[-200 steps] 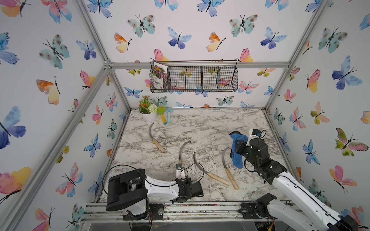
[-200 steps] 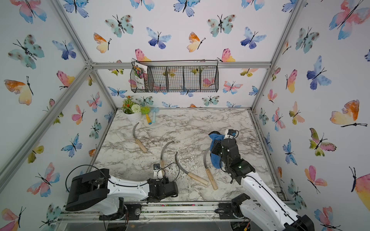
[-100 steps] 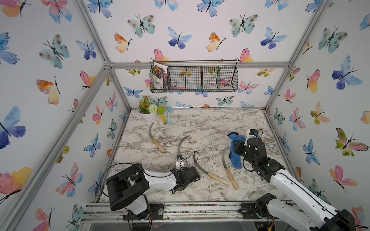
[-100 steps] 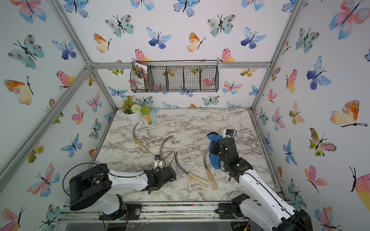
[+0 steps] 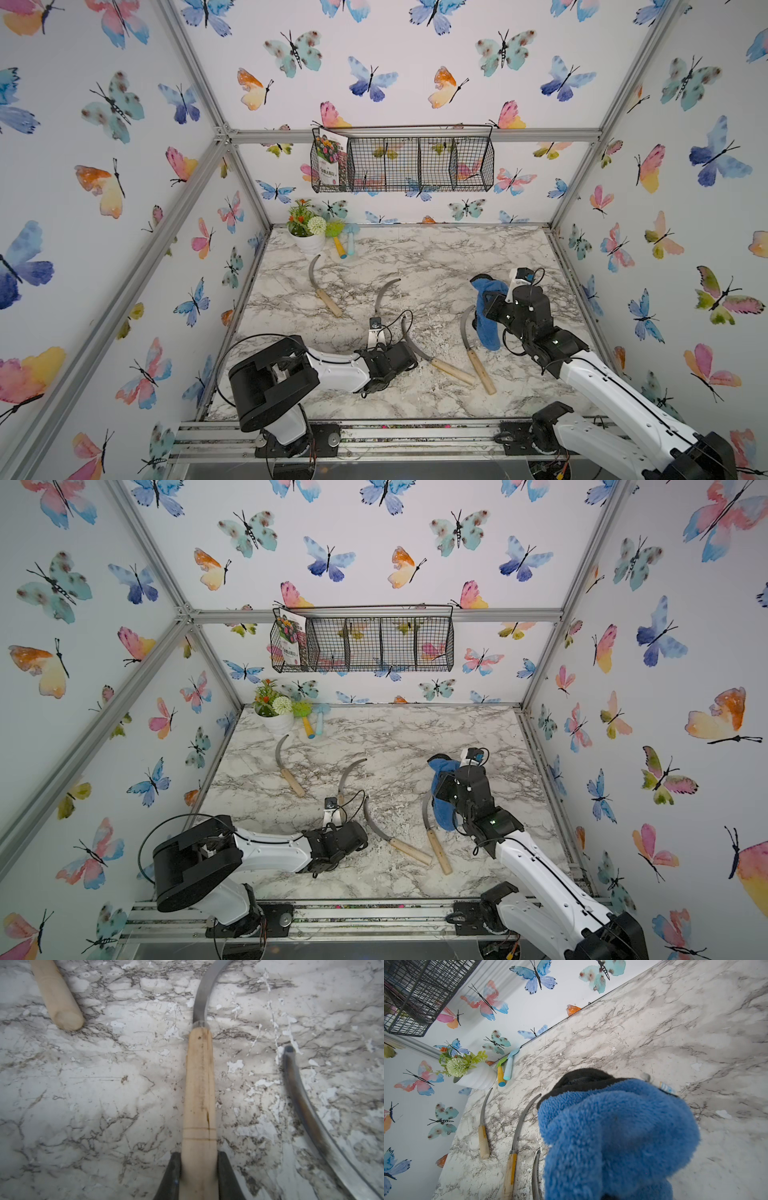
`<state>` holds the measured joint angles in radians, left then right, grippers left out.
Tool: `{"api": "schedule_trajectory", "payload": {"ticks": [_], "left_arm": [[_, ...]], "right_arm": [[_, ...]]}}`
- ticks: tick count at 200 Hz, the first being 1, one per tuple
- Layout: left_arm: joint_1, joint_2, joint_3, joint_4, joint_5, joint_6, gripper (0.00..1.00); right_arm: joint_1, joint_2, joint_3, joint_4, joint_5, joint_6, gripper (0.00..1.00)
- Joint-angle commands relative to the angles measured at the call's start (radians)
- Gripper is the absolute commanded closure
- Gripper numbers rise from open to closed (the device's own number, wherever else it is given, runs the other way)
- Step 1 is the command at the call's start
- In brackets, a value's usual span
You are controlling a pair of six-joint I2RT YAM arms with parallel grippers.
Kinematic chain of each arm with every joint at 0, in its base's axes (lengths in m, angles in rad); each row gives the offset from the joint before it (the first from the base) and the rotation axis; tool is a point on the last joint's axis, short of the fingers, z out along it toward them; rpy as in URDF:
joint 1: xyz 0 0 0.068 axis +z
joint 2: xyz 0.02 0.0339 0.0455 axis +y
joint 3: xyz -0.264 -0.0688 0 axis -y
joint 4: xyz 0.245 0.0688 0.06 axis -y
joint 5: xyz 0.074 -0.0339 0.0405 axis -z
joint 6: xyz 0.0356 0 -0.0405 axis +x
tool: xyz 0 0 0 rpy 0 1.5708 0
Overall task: Wipe small sickles with rags
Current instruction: Pick up the small sickle from the center of the board.
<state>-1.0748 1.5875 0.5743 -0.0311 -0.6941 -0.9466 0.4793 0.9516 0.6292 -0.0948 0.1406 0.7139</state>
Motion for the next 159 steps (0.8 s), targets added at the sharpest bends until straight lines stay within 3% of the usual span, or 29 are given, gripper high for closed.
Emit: {"api": "schedule_trajectory", "payload": {"ticks": [1, 39, 64, 102, 143, 159], "left_arm": [[0.013, 0.024, -0.005, -0.082, 0.05, 0.022, 0.93], [0.023, -0.034, 0.055, -0.124, 0.031, 0.098, 1.0], [0.05, -0.112, 0.092, -0.075, 0.028, 0.238, 1.0], [0.174, -0.143, 0.17, 0.088, 0.252, 0.518, 1.0], [0.203, -0.051, 0.2, 0.336, 0.377, 0.798, 1.0], [0.223, -0.005, 0.226, 0.405, 0.434, 0.852, 1.0]], "right_arm": [[0.004, 0.006, -0.007, 0.026, -0.016, -0.002, 0.99], [0.004, 0.001, -0.004, 0.041, -0.045, -0.021, 0.99], [0.004, 0.001, 0.009, 0.038, -0.077, -0.039, 0.99], [0.004, 0.002, 0.019, 0.045, -0.081, -0.06, 0.98], [0.004, 0.011, 0.075, 0.036, -0.161, -0.12, 0.98], [0.004, 0.03, 0.087, 0.03, -0.168, -0.127, 0.98]]}}
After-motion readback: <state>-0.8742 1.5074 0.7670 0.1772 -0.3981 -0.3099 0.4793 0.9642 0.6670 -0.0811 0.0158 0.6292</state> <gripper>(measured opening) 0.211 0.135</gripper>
